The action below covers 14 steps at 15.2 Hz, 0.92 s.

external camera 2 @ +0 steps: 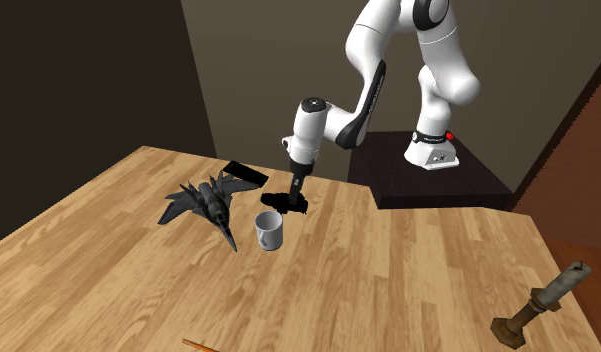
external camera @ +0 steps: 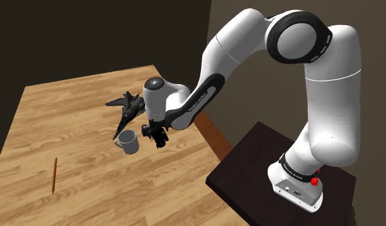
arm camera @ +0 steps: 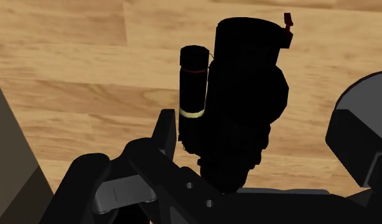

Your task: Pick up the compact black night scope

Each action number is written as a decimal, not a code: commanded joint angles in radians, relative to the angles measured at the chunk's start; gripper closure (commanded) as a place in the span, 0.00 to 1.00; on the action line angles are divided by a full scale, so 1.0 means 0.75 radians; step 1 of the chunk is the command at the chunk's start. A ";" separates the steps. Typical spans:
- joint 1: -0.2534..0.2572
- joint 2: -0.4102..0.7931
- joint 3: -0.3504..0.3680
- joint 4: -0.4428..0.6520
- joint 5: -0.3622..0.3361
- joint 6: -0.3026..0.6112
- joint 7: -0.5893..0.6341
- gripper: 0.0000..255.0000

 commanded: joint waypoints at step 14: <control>-0.011 -0.030 0.016 -0.004 0.020 -0.025 -0.017 1.00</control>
